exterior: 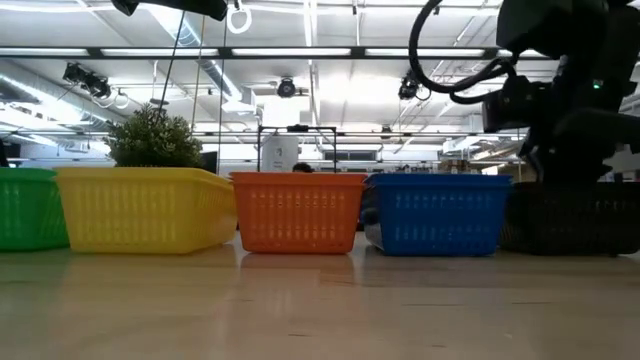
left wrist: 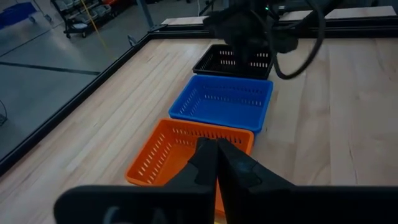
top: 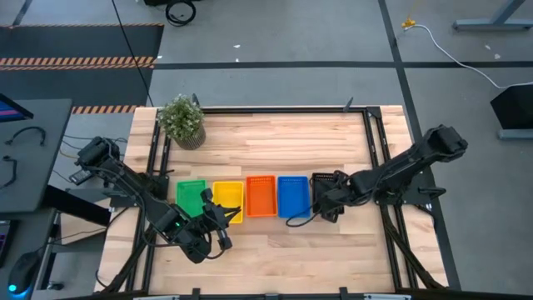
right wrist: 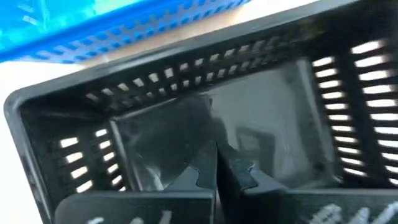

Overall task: Stack baskets by color
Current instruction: Stack the top black bin on top of the bottom black bin

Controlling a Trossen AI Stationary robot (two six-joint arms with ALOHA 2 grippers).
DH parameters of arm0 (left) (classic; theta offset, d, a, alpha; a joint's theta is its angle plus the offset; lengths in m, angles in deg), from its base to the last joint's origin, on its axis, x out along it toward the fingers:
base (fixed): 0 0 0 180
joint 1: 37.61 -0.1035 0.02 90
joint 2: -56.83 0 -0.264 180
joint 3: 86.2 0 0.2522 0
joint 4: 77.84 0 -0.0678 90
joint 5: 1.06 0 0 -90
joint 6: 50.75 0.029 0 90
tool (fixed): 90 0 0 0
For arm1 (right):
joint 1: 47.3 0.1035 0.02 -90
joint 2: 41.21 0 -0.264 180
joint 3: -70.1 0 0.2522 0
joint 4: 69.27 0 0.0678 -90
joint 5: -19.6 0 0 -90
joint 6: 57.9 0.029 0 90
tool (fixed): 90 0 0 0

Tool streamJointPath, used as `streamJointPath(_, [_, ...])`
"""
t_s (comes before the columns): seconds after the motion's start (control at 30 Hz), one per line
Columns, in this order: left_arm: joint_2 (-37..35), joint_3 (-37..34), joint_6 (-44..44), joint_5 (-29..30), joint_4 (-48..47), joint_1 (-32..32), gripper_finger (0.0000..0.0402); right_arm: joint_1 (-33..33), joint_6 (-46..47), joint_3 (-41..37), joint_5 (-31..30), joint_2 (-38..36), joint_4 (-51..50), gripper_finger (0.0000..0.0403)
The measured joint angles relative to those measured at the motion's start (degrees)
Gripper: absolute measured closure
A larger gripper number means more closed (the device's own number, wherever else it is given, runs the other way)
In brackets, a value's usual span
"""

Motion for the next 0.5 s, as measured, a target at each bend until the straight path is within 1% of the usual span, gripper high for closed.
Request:
streamJointPath(0.13, [0.00, 0.00, 0.10, 0.00, -0.02, 0.00, 0.0393, 0.61, -3.17, 0.00, 1.50, 2.15, 2.47, 0.0400])
streamJointPath(0.27, [0.00, 0.00, 0.08, 0.00, -0.02, 0.02, 0.0386, 1.23, -6.43, 0.00, 5.03, 3.02, 4.39, 0.0400])
streamJointPath(0.5, [0.00, 0.00, 0.10, 0.00, 0.07, 0.00, 0.0378, 3.22, -6.28, 0.00, 5.78, 2.84, 6.94, 0.0400])
